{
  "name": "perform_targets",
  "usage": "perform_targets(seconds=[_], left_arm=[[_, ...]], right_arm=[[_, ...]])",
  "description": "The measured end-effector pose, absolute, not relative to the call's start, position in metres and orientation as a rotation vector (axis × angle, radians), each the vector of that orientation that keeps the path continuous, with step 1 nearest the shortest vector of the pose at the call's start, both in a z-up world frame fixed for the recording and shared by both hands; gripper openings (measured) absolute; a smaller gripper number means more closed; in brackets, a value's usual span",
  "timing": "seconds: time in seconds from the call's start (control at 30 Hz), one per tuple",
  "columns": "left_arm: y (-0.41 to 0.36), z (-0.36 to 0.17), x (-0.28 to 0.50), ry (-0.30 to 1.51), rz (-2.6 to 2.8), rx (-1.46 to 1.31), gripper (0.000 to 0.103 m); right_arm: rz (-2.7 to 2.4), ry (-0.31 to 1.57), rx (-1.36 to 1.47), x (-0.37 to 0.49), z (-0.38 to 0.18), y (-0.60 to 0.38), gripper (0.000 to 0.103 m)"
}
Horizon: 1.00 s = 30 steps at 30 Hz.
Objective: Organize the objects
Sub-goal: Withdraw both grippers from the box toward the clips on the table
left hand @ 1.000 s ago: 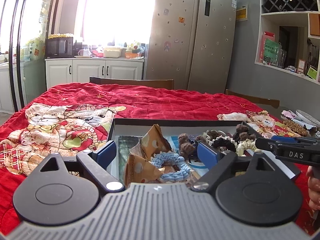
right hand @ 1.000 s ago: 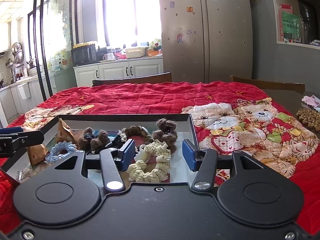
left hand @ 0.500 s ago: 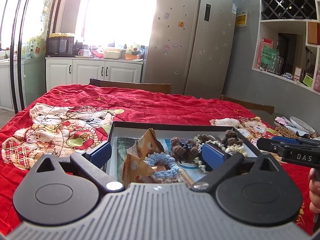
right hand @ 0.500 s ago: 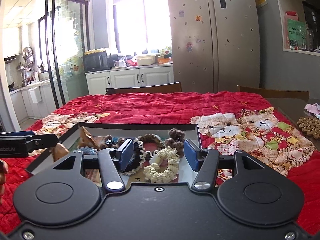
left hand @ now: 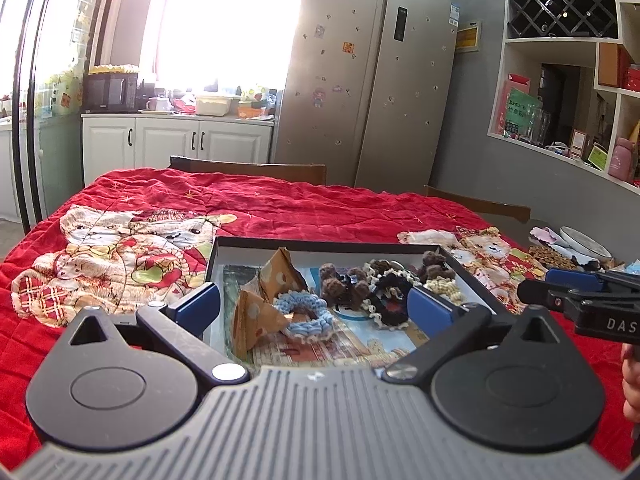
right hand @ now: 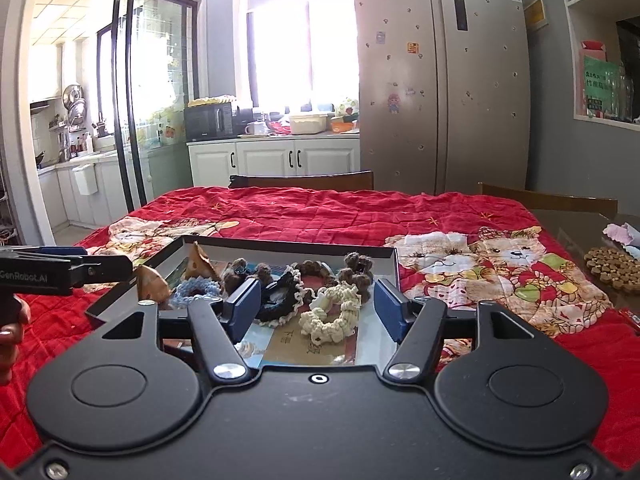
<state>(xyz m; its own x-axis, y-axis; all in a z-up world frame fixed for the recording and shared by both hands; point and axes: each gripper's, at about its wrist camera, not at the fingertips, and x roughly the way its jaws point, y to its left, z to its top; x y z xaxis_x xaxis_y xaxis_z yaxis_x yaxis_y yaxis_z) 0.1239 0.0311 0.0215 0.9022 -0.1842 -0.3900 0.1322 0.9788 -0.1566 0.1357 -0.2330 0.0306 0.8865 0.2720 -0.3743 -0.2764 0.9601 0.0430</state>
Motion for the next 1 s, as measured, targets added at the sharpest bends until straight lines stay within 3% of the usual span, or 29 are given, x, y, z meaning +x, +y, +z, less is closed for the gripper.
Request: perform_targets(seconds=[0.53,1.0], left_arm=[[0.013,0.02,0.091,0.457,-0.242,-0.109,0.103],[-0.016,-0.029,0.076,0.575,-0.287,-0.017,0.103]], right_arm=[[0.302,0.41,-0.071,0.1,0.026,-0.238,0.068],[0.34,0.475,-0.112,0.096,-0.014,-0.235,0.066]])
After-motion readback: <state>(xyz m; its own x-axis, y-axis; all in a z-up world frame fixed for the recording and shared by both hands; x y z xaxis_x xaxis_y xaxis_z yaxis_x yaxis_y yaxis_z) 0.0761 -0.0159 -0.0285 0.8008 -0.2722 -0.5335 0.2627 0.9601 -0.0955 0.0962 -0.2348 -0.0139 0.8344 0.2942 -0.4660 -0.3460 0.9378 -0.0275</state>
